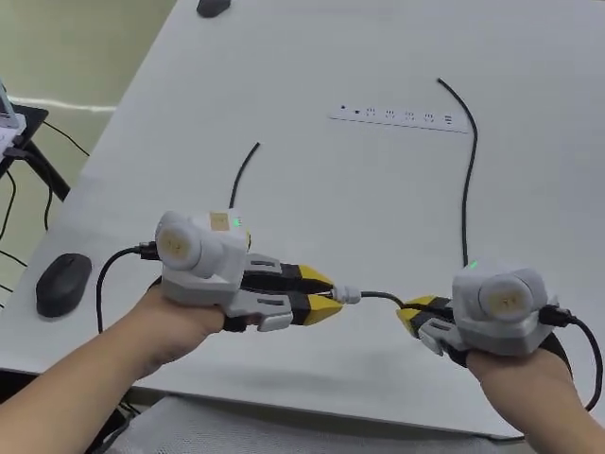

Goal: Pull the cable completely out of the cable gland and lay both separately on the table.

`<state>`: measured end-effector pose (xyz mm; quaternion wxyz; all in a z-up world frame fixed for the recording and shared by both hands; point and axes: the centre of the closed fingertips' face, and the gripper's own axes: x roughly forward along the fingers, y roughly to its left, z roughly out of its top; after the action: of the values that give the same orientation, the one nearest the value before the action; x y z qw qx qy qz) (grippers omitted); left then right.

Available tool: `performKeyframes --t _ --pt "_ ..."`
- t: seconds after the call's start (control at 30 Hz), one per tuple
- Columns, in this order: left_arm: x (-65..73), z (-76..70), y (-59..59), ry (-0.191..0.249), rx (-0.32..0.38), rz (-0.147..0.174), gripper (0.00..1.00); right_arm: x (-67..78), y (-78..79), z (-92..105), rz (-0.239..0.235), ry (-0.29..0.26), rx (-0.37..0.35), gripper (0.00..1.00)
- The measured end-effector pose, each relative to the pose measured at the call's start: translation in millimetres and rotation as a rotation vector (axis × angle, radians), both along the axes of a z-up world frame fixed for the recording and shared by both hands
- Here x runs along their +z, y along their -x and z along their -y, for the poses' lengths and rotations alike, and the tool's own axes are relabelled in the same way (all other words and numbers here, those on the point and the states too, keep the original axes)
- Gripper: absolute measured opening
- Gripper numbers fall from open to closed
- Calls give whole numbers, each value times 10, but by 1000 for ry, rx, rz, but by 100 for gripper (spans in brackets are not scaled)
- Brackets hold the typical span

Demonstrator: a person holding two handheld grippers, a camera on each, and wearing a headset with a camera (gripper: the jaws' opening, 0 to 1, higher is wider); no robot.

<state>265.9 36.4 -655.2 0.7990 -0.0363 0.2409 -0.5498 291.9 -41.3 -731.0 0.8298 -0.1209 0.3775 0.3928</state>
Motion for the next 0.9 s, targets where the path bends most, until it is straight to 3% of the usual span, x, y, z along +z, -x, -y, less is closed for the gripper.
performKeyframes --t 0.23,0.43,0.53,0.6,0.73,0.9 --pt "-18 -53 -35 -3 19 -6 14 62 29 -8 2 -30 36 1" --pt "-17 -78 -68 -5 38 -15 14 119 47 -5 33 -31 67 2" --pt "-29 -92 -74 -9 47 -20 14 197 72 -50 33 -67 71 9" --pt "-39 -97 -75 -13 52 -24 14 277 93 -100 71 -55 117 12" --pt "-15 -77 -66 -10 72 -29 14 466 193 -283 191 9 284 17" --pt "-7 -28 -6 -32 100 -33 14 587 237 -500 270 22 394 15"
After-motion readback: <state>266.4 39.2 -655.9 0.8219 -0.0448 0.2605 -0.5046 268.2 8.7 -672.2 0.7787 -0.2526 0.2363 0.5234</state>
